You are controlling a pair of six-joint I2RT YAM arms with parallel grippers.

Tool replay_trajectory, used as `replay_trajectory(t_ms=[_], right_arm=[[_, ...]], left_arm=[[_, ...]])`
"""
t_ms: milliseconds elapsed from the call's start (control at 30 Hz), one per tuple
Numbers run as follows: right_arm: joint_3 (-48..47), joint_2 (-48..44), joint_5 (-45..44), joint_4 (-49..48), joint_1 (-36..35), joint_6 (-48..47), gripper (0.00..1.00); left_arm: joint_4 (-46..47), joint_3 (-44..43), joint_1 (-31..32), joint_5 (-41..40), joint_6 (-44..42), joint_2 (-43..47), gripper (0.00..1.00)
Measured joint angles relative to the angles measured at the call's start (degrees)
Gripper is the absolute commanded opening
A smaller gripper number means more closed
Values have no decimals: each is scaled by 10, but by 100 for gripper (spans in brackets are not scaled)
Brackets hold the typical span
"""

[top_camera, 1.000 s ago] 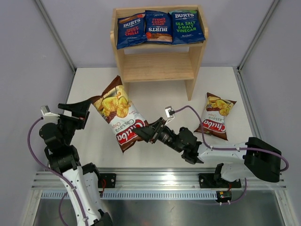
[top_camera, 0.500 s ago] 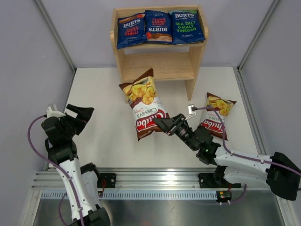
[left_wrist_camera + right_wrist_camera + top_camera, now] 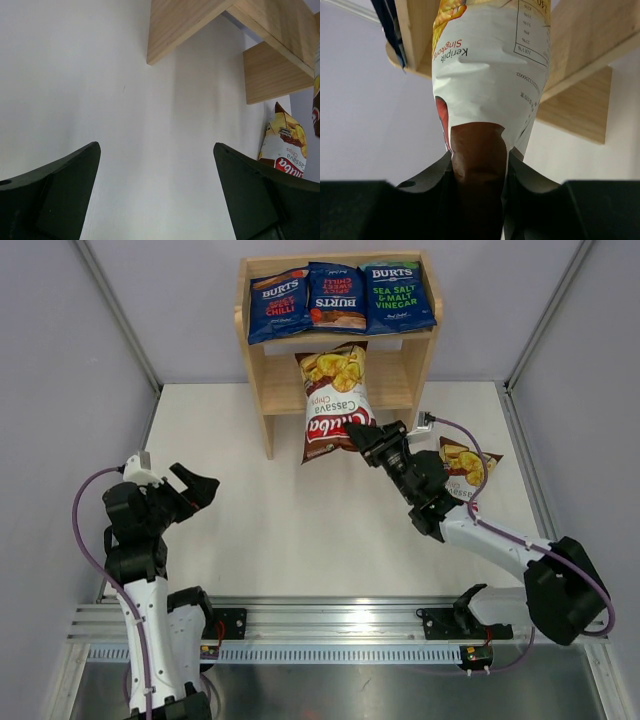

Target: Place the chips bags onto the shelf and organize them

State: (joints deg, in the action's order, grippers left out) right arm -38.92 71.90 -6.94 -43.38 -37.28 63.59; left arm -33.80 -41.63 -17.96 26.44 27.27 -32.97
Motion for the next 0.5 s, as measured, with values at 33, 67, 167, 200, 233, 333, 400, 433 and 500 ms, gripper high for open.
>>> replay_trajectory(t_ms=[33, 67, 167, 200, 233, 333, 400, 433, 500], right_arm=[[-19, 18, 2, 1, 10, 7, 6], [-38, 37, 4, 2, 18, 14, 6], [-91, 90, 5, 7, 30, 26, 6], [-108, 107, 5, 11, 30, 28, 5], [-123, 122, 5, 13, 31, 31, 5], [-173, 177, 5, 16, 30, 44, 4], [-200, 212, 0, 17, 26, 52, 4], [-211, 227, -3, 17, 23, 55, 4], [-230, 254, -15, 23, 14, 63, 4]], left_arm=[[0, 0, 2, -1, -3, 3, 99], [0, 0, 3, -2, -5, 6, 99], [1, 0, 7, -4, -8, 15, 99], [1, 0, 8, -4, -9, 17, 99], [1, 0, 10, -4, -10, 19, 99], [3, 1, 14, -4, -10, 26, 99], [4, 2, 16, -4, -12, 30, 99], [4, 2, 17, -4, -12, 32, 99], [4, 2, 19, -4, -12, 33, 99]])
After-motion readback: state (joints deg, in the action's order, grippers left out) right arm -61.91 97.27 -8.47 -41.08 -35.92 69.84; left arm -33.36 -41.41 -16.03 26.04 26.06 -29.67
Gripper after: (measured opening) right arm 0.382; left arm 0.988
